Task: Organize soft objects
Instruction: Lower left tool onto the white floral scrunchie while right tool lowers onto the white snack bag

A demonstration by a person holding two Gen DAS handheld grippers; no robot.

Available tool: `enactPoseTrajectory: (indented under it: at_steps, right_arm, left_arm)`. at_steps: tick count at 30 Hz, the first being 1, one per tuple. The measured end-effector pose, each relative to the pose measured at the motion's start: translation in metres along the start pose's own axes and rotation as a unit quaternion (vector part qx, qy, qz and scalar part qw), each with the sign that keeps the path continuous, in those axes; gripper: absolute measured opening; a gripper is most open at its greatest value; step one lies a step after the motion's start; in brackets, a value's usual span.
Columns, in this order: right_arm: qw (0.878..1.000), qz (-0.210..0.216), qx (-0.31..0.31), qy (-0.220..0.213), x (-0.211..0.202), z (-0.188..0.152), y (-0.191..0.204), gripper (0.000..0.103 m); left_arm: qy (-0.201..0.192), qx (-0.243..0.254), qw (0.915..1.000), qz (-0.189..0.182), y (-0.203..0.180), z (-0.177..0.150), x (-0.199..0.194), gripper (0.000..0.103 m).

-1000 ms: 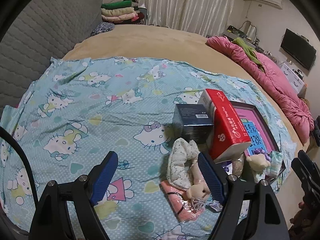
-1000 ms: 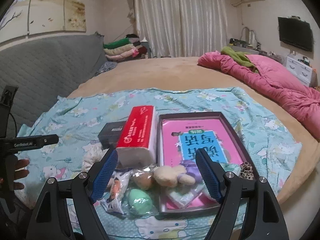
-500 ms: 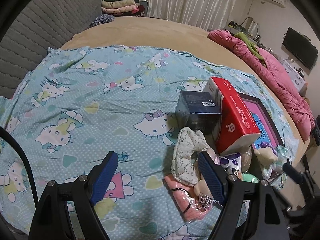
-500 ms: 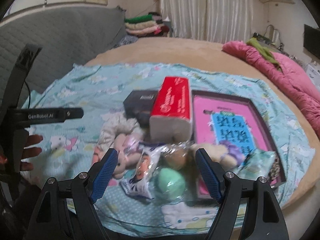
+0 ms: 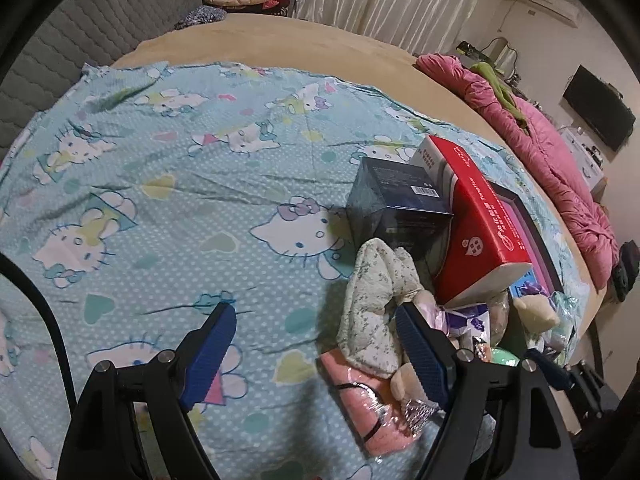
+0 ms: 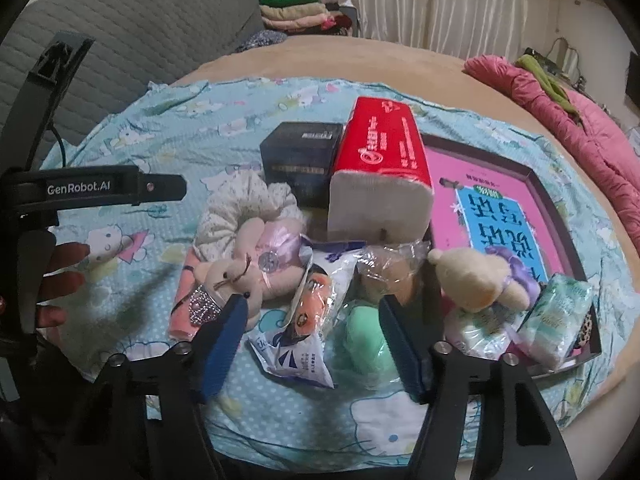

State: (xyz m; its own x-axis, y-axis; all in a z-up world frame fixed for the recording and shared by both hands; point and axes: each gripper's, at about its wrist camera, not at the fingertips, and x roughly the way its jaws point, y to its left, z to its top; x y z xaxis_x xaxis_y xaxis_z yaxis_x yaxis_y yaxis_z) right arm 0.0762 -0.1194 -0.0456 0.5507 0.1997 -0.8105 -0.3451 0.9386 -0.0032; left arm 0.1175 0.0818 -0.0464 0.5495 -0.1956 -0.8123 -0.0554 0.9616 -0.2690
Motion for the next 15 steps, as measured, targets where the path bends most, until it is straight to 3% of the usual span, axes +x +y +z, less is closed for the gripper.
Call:
enactPoseTrajectory:
  at_steps: [3,8,13,15]
  right_arm:
    - [1.000,0.001,-0.004,0.006,0.006,0.000,0.001,0.056]
    - [1.000,-0.001,-0.011,0.015,0.014,-0.001,0.006,0.054]
    - [1.000,0.001,-0.007,0.027,0.025,-0.001,0.005,0.042]
    - [0.999,-0.001,-0.005,0.033,0.029,-0.001,0.004,0.041]
  left_arm:
    - [0.006,-0.002,1.0000,-0.005,-0.002,0.000,0.007,0.082]
    - [0.007,0.009,0.9999,-0.004,-0.005,0.001,0.013,0.082]
    - [0.010,0.011,0.9999,-0.005,-0.004,0.001,0.018,0.082]
    - [0.011,0.013,0.9998,-0.006,-0.004,0.001,0.019,0.082]
